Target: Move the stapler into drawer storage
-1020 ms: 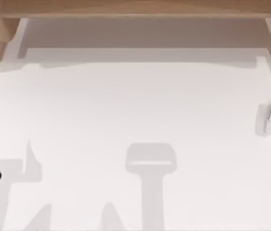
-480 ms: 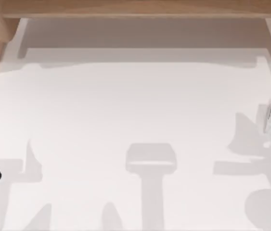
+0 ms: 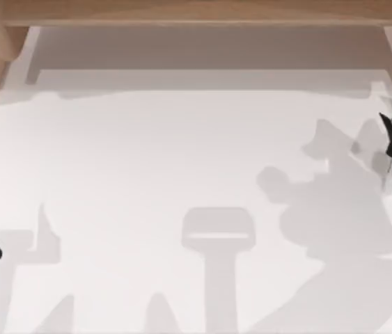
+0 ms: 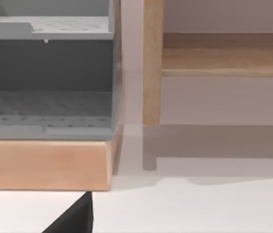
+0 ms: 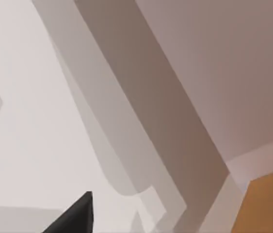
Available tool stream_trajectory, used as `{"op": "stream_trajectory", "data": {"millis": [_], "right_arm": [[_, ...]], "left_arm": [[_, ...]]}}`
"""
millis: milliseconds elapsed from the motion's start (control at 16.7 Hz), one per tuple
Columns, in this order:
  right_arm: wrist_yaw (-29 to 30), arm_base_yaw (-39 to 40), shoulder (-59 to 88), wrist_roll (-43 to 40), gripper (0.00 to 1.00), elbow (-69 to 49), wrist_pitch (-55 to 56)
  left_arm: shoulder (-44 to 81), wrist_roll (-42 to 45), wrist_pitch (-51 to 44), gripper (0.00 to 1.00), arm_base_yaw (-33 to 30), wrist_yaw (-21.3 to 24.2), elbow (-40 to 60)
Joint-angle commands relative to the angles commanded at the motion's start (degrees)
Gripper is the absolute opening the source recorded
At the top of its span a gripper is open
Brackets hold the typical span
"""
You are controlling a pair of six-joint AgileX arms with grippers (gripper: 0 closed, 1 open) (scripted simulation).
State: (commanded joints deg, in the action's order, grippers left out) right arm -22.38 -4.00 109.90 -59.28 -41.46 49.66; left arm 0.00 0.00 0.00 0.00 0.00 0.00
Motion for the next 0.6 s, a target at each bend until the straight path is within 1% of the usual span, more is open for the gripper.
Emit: {"op": "stream_trajectory", "data": {"millis": [300, 600], "right_arm": [[6.9, 5.5, 3.2, 19.5, 1.00, -15.1, -28.1], [13.1, 8.3, 6.5, 42.1, 1.00, -31.1, -59.1]], "left_arm": [[0.0, 0.0, 0.0, 1.00, 0.0, 0.0, 0.0], [0.0, 0.0, 0.0, 1.00, 0.0, 0.0, 0.0]]}}
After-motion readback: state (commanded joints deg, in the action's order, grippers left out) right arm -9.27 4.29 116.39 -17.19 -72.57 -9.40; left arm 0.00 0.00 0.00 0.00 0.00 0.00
